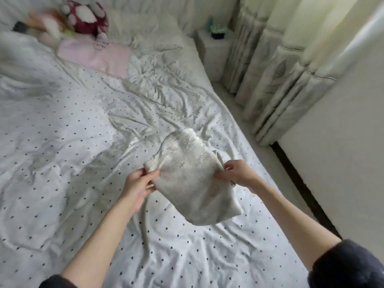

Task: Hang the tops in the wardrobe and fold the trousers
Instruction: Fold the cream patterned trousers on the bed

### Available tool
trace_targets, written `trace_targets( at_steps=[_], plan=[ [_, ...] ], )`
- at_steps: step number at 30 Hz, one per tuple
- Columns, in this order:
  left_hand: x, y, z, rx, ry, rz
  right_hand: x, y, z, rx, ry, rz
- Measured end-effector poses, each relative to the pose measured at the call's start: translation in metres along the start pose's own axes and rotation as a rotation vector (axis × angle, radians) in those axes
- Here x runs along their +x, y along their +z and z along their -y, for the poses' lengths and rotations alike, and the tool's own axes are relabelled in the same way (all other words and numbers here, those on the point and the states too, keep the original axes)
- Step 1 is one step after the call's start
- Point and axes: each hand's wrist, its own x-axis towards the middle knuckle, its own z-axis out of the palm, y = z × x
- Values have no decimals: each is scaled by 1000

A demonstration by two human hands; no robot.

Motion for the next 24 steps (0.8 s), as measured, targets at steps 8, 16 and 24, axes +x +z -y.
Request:
trace_targets(
  at_steps=[8, 16, 24],
  plan=[
    [-59, 130, -11, 280, 61, 554, -182, -57, -88, 323, 213, -463],
    [-222, 247, 60, 491, 77, 1128, -425, -24, -189, 568, 510, -901],
    [-438, 245, 155, 582, -21, 1627, -667, 103, -200, 767, 783, -1273]
  ],
)
